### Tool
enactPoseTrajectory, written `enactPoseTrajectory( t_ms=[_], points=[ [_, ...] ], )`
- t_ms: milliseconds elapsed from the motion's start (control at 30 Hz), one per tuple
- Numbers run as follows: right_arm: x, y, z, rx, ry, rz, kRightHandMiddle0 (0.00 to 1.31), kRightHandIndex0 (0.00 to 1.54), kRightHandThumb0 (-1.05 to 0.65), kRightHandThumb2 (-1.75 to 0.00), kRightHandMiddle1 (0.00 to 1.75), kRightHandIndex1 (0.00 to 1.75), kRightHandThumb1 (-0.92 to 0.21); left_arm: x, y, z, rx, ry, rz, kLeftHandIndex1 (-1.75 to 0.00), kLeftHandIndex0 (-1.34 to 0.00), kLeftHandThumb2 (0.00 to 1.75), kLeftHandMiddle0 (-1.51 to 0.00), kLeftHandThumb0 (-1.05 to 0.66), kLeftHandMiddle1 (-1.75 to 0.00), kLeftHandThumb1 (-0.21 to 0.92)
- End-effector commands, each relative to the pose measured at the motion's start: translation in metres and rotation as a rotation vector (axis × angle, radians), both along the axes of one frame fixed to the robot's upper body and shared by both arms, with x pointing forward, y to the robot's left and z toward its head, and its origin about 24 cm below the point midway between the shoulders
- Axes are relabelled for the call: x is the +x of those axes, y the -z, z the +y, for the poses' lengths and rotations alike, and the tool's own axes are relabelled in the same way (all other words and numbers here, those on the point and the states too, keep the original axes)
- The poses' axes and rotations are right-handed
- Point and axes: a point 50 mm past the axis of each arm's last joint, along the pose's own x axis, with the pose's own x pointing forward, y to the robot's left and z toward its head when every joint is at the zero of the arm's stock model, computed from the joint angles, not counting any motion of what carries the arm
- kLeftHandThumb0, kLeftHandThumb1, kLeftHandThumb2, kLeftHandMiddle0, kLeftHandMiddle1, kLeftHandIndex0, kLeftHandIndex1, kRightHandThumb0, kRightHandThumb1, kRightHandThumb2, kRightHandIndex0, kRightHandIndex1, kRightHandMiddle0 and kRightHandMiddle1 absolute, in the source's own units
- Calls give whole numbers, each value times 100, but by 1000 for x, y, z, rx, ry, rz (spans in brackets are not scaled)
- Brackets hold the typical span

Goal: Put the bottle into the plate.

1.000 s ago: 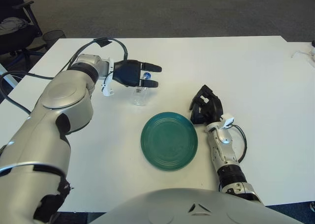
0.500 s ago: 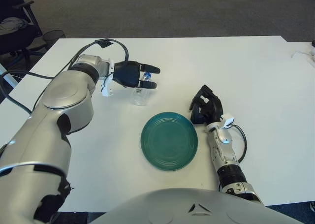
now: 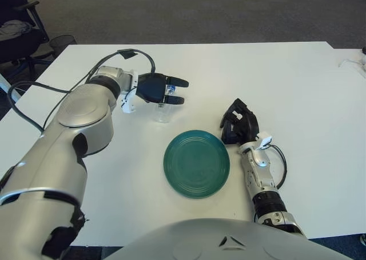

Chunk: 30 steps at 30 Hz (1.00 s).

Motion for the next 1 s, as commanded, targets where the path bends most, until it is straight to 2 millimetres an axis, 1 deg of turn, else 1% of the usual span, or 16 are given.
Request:
enactPoseTrajectory(
  t_ms=[0, 100, 200, 333, 500, 600, 733, 800, 967],
  points=[
    [-60, 70, -5, 58, 48, 385, 60, 84, 0, -165, 175, 172, -2, -5, 14, 2, -5, -27, 30, -28, 0, 72, -8, -74, -1, 52],
    [-61, 70, -5, 57, 56, 383, 60, 84, 0, -165, 175, 172, -2, -6, 15, 2, -21, -32, 40, -30, 0, 74, -10, -71, -2, 51],
    [-62, 69, -5, 52, 60, 390, 60, 85, 0, -165, 175, 171, -2, -10, 27, -2, -43, -41, 60, -37, 0, 79, -13, -66, -3, 47],
    [-62, 69, -5, 52, 56, 394, 60, 85, 0, -165, 175, 171, -2, -12, 32, -5, -52, -49, 64, -41, 0, 83, -15, -62, -4, 44],
    [-64, 68, -7, 56, 45, 384, 60, 85, 0, -165, 175, 172, -2, -13, 33, -7, -62, -43, 67, -44, 0, 85, -16, -62, -4, 44],
    [-65, 68, -8, 58, 46, 382, 60, 85, 0, -165, 175, 172, -2, -14, 34, -9, -70, -40, 73, -49, 0, 85, -18, -61, -5, 43],
    [-65, 68, -9, 59, 53, 382, 60, 85, 0, -166, 175, 172, -2, -17, 40, -13, -90, -42, 90, -62, 0, 86, -21, -60, -7, 41],
    [-66, 68, -9, 60, 53, 378, 60, 85, 0, -166, 175, 172, -2, -18, 42, -13, -93, -45, 94, -65, 0, 87, -21, -59, -7, 41],
    [-67, 67, -11, 63, 53, 369, 60, 85, 0, -166, 175, 172, -1, -19, 44, -15, -92, -48, 95, -69, 0, 88, -20, -58, -6, 39]
  ],
)
